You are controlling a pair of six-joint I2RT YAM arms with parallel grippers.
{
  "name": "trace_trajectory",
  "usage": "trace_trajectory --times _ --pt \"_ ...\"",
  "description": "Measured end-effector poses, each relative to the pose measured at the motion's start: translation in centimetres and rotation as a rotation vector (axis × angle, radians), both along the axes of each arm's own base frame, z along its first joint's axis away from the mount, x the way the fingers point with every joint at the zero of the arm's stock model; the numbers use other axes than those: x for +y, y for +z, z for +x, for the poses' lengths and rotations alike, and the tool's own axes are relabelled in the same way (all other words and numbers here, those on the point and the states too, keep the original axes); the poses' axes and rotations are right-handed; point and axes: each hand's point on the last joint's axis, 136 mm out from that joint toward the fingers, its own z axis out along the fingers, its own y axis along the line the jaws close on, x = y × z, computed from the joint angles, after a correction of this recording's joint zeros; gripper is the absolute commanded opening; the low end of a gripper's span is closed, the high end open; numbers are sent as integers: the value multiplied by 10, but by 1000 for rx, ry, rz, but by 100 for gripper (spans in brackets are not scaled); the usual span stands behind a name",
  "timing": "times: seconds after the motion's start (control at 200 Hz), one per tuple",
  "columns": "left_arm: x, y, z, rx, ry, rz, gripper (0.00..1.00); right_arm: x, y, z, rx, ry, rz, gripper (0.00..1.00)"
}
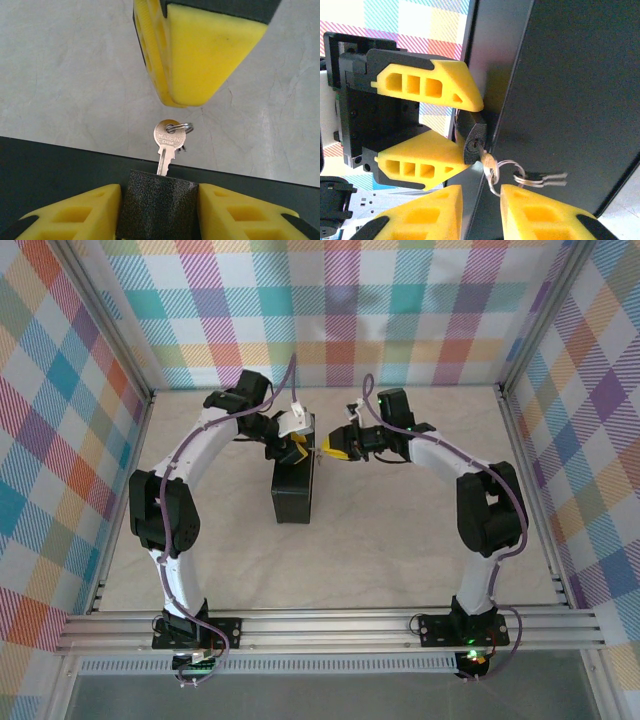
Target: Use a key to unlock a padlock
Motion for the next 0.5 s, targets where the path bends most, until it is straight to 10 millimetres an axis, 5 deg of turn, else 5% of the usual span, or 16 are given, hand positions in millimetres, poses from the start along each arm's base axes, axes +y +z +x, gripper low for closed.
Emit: trace_trajectory --times 0.5 --pt "1 0 2 -8 4 4 35 10 -1 2 0 21 5 21"
